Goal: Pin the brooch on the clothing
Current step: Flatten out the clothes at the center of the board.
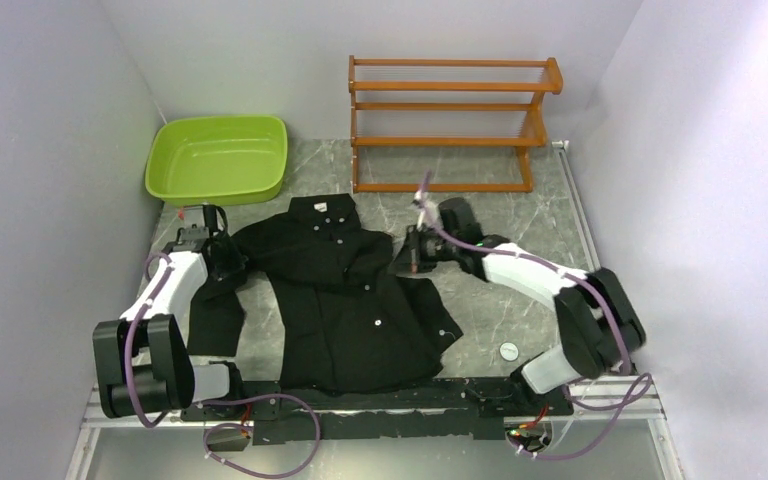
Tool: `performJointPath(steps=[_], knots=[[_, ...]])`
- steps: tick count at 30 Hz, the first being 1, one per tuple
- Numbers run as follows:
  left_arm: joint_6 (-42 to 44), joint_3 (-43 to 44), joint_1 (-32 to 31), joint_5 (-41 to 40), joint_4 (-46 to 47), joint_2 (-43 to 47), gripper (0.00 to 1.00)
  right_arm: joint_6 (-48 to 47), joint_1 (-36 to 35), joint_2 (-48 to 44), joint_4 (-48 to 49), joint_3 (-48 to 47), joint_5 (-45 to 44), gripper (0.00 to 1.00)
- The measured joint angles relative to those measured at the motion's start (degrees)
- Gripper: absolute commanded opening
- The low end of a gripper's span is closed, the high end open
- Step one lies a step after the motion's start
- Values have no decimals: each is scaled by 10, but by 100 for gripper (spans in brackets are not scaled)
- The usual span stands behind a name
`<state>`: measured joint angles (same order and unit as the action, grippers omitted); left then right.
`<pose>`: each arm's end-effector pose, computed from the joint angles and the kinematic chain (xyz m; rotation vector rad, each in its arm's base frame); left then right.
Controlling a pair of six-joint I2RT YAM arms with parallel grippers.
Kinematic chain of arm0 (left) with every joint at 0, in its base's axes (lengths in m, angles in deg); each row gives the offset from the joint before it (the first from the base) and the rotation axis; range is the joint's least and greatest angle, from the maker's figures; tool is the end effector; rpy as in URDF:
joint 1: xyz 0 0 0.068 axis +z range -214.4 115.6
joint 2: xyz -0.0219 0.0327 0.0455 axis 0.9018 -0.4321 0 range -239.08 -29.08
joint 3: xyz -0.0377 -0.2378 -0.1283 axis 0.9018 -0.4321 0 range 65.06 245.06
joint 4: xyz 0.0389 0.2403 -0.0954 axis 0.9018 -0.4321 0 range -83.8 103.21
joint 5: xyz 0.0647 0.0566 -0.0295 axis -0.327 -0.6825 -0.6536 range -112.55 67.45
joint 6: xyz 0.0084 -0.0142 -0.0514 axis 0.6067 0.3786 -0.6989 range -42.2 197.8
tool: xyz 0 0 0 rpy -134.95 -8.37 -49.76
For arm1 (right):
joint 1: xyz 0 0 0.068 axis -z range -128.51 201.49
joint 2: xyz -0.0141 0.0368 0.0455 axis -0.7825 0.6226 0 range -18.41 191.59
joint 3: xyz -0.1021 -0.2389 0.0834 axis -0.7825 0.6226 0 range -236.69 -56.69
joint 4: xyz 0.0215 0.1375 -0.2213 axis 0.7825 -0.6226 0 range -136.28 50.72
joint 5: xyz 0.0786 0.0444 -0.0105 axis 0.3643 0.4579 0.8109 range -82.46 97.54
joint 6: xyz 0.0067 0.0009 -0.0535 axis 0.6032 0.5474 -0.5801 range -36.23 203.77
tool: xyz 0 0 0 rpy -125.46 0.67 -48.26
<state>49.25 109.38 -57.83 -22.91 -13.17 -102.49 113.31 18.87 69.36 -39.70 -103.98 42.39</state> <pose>0.2484 0.0288 0.2095 -0.7702 2.4256 -0.1430 0.2527 0.1859 0.1963 -0.4132 2.4172 1.2250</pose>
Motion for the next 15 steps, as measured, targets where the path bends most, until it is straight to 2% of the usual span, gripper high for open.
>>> performJointPath(steps=[6,11,13,14,15], knots=[[-11,-10,0,-10,13,-26,3,-35,156,-106,-52,0,0,0],[-15,-10,-2,-3,30,-52,3,-40,243,-123,-82,5,-13,0],[-16,-10,-3,4,33,-55,3,-41,264,-122,-87,14,-5,3],[-15,-10,-3,10,33,-55,10,-43,276,-118,-92,18,6,5],[-10,-9,-3,21,32,-55,23,-45,285,-113,-95,20,18,9]])
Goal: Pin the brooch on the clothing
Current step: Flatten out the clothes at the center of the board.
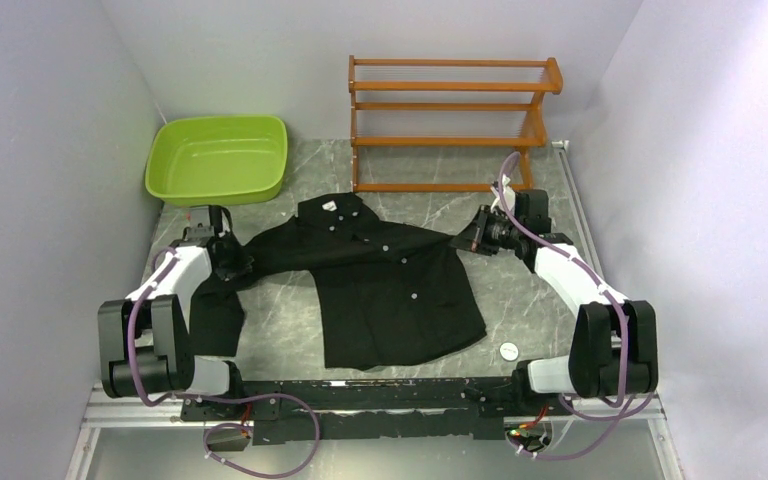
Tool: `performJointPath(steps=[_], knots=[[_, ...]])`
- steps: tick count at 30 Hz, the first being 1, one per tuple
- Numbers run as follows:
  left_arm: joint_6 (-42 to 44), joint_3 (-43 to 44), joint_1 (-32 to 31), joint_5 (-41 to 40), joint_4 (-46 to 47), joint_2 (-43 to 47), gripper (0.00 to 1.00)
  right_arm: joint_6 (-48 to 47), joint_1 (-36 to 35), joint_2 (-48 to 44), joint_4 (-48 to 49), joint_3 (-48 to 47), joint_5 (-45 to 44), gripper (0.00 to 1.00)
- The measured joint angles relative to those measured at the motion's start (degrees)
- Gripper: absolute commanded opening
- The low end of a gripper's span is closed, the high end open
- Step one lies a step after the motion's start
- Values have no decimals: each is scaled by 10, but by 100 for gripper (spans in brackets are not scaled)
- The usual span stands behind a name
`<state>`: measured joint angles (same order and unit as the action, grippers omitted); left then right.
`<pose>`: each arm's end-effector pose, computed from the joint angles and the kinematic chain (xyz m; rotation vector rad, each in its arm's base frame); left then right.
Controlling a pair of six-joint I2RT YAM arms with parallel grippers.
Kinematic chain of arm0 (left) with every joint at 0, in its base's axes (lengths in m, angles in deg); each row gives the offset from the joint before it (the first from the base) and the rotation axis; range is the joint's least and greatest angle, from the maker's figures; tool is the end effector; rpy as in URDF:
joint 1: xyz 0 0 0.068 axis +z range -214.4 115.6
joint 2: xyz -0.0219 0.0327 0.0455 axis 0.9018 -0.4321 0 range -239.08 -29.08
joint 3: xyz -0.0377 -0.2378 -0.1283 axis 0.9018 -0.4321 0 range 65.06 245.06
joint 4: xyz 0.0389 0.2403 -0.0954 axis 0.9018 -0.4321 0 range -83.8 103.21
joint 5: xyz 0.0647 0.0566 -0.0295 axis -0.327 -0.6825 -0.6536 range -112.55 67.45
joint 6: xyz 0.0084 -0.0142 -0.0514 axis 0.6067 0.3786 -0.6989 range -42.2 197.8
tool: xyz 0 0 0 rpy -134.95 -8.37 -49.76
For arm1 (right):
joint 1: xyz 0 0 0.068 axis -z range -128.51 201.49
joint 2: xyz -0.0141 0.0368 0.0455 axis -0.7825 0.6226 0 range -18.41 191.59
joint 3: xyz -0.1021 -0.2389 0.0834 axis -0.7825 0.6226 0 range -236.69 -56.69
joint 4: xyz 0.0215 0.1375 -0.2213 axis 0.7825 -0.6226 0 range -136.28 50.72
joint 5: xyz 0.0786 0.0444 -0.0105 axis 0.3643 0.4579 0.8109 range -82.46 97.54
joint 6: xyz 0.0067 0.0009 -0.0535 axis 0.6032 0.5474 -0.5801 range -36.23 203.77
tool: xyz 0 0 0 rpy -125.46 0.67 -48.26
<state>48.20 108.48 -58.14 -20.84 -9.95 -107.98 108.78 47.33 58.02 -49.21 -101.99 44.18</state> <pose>0.2591 0.0273 0.1856 -0.7916 2.4820 -0.1861 0.2738 0.0412 0.2275 0.0747 2.3085 0.9937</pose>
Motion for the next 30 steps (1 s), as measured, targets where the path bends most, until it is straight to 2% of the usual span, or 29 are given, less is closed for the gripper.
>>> performJointPath(steps=[2,5,6,7,12,16,20,24,27,30], knots=[[12,3,-1,23,-3,2,49,-2,9,5,-2,3,18,17],[22,20,-19,56,-19,26,79,-4,12,4,4,11,45,22],[23,27,-37,64,-24,45,88,-4,12,4,7,14,51,23],[24,33,-59,71,-26,67,91,-4,12,4,10,15,56,23],[-3,46,-186,101,-42,177,94,-4,8,4,16,17,70,30],[-59,16,-281,99,-55,205,94,-4,5,6,25,20,74,40],[-132,-50,-403,61,-86,192,94,-6,5,10,27,20,72,48],[-202,-74,-532,3,-114,186,93,-8,5,10,27,20,69,52],[-247,-75,-589,-30,-109,155,87,-8,5,10,28,20,69,52],[-276,-69,-622,-67,-112,74,78,-7,5,10,33,20,68,55]])
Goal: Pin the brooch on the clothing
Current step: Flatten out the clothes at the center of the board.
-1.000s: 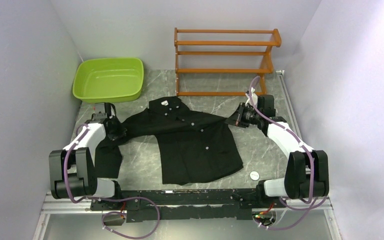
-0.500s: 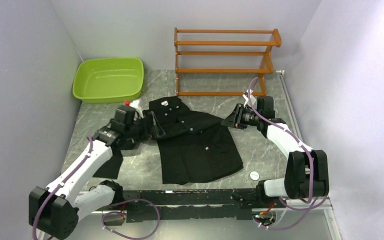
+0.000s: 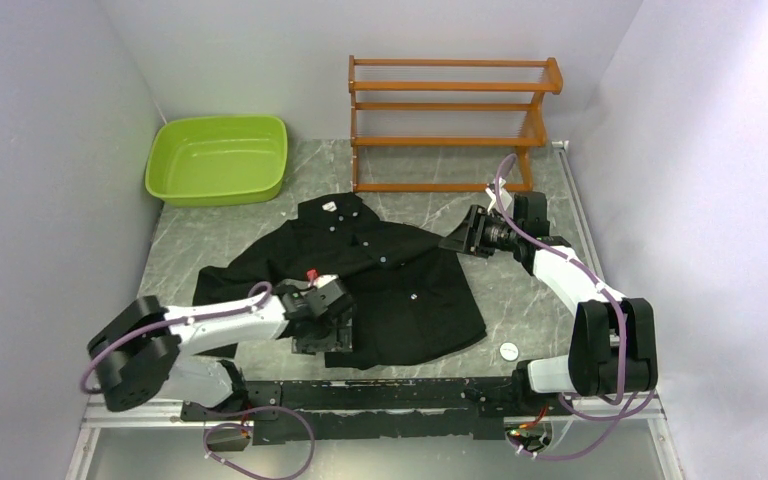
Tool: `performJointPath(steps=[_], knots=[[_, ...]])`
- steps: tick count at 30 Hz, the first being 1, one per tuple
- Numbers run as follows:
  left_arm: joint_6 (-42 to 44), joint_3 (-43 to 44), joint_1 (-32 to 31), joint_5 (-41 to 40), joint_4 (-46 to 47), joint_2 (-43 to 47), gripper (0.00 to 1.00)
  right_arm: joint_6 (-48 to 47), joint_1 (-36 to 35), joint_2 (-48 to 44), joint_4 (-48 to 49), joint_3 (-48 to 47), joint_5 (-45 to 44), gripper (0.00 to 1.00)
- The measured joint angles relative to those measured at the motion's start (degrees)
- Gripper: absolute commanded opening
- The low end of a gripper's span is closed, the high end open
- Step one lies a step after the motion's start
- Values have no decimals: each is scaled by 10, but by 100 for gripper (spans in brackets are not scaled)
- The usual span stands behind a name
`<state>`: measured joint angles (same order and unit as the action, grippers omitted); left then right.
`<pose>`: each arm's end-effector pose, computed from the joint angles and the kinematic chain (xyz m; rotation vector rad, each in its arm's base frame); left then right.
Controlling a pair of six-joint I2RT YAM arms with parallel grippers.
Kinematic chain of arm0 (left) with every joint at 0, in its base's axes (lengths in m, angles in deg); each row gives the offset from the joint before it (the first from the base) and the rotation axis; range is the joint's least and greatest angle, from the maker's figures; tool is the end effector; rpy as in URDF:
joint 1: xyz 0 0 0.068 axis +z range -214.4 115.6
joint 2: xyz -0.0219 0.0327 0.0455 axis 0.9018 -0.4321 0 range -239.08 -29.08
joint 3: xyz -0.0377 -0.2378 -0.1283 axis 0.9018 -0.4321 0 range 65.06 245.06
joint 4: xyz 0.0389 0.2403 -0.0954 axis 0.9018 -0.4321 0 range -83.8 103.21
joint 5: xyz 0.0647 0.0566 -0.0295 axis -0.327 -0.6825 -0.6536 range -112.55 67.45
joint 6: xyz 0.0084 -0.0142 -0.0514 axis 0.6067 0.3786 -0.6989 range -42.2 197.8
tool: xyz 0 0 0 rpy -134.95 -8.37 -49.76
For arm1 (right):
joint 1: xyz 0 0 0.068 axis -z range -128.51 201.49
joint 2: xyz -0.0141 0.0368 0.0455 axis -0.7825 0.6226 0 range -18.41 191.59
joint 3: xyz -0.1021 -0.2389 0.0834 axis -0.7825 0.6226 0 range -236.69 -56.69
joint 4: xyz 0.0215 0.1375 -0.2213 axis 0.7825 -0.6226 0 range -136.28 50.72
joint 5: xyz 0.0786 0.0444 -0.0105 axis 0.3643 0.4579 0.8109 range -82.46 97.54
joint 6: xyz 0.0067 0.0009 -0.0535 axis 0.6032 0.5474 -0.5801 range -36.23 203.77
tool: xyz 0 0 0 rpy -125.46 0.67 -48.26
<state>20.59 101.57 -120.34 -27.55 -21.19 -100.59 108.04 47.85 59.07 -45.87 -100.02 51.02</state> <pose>0.1201 -0.1722 0.1700 -0.0542 2.8486 -0.3638 0.2727 0.0419 0.2182 -0.0019 2.2848 1.1183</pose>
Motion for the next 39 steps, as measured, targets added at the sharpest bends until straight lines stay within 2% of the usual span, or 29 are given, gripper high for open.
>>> performJointPath(steps=[2,3,4,6,7,11,15,19,23,27,30,31,33,35,38,39], knots=[[-17,22,-13,-19,-20,-51,70,0,0,0,2,0,-1,58],[-23,35,-20,-33,-17,-68,62,-1,0,0,2,0,-2,60],[-25,49,-26,-46,-28,-89,50,-1,0,0,2,0,-2,62],[-30,63,-33,-61,-42,-110,12,-1,0,-1,0,0,-8,66],[-29,68,-36,-70,-47,-118,4,-2,0,-3,0,0,-12,67],[-40,73,-41,-80,-42,-121,3,-3,0,-12,-1,0,-16,74],[-56,53,-44,-110,-71,-78,3,-3,0,-20,1,0,-19,76],[-87,51,-44,-153,-179,80,3,-3,0,-22,2,0,-21,78],[-136,98,-49,-182,-310,254,3,-2,0,-22,13,3,-22,78],[-200,174,-51,-207,-441,336,3,-1,0,-19,26,16,-25,78],[-220,213,-51,-233,-487,370,3,-1,0,-4,36,27,-24,78],[-220,223,-51,-242,-499,381,7,0,-1,5,38,32,-23,78],[-216,242,-51,-262,-519,396,42,-1,-6,25,42,40,-23,77],[-205,264,-51,-281,-534,400,66,-3,-15,47,41,44,-26,77],[-190,290,-51,-302,-540,396,84,-8,-35,75,42,46,-31,74],[-184,299,-51,-309,-544,393,86,-10,-42,85,42,46,-35,73]])
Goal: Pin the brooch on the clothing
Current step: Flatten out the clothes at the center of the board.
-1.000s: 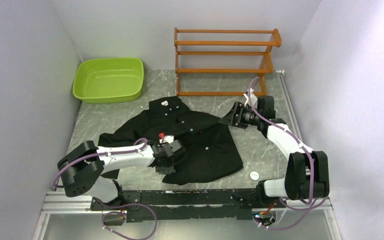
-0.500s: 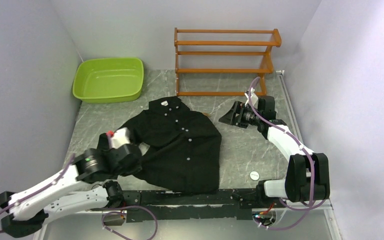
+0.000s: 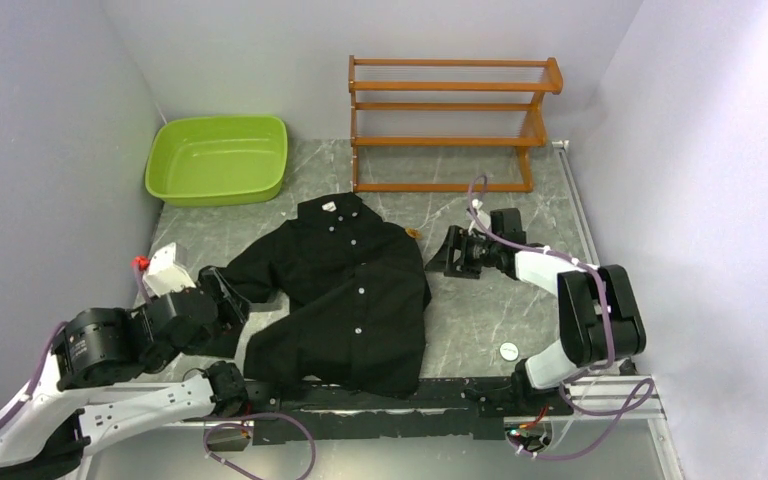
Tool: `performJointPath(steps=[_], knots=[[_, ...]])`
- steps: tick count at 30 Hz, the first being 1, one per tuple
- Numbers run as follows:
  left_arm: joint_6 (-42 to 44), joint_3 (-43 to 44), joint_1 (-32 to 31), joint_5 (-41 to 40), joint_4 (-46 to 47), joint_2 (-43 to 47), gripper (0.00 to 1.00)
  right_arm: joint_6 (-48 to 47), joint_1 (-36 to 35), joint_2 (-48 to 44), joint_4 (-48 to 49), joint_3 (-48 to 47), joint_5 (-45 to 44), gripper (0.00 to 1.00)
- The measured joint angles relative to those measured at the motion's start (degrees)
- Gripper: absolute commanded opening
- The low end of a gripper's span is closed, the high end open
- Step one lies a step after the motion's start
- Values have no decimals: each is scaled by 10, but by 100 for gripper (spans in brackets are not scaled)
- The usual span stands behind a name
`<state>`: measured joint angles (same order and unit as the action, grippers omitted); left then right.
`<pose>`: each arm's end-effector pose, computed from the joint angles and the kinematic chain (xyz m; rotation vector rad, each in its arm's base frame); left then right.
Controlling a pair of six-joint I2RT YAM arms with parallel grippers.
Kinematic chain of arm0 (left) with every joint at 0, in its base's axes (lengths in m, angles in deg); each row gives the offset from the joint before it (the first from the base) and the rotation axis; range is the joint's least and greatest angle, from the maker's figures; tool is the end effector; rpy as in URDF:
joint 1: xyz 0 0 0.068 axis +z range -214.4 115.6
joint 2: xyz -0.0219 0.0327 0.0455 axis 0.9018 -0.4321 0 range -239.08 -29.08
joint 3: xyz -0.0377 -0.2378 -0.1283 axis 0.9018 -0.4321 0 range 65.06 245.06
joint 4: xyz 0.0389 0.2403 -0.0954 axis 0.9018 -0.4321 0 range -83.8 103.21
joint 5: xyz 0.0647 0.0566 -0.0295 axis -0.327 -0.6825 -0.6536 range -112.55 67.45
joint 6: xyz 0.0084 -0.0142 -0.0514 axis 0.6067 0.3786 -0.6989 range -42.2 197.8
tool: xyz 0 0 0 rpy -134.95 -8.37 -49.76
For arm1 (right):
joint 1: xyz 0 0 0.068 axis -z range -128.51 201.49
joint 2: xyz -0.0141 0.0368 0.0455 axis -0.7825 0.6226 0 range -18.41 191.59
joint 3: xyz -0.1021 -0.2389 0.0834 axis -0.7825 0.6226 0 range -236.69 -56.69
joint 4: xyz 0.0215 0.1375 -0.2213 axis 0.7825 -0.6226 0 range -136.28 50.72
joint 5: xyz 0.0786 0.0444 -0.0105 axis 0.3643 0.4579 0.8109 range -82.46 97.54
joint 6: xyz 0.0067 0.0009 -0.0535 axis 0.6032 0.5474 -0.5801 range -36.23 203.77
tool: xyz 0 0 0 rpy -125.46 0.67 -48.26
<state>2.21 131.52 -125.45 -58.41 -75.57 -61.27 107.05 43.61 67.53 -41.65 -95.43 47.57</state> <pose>0.0303 -0.0118 0.3579 -0.5306 2.2654 -0.4117 0.2717 0.0607 0.1608 0.0025 2.4521 1.0932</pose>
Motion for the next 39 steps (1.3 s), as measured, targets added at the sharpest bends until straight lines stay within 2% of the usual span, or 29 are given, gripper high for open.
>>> performJointPath(steps=[5,7,11,12,18,25,29,31,32,33,35,36,39], knots=[[30,42,0,-21,-5,-41,90,-9,-37,54,0,-3,-15,59],[56,49,0,-22,-3,-66,91,-7,-54,75,7,-16,-7,50],[108,30,0,-13,50,-115,93,2,-85,115,46,-30,7,3],[121,15,0,-7,75,-127,93,3,-90,119,48,-30,10,0],[186,-97,12,69,272,-248,94,-10,-79,68,-6,-45,-43,0],[270,-222,166,235,525,-402,91,-25,12,-115,-57,-88,-173,0],[300,-253,201,292,604,-486,90,-10,45,-185,-60,-92,-260,0],[309,-257,205,305,647,-486,91,-4,55,-195,-67,-95,-294,0],[310,-260,207,309,657,-485,91,-2,61,-195,-74,-100,-309,4],[313,-266,209,315,671,-480,91,-2,70,-194,-79,-104,-320,13],[320,-274,212,326,686,-469,93,0,83,-193,-87,-111,-332,35],[326,-275,212,332,688,-465,93,-1,86,-193,-89,-115,-336,50],[348,-267,213,349,663,-448,94,-3,93,-192,-85,-120,-334,64]])
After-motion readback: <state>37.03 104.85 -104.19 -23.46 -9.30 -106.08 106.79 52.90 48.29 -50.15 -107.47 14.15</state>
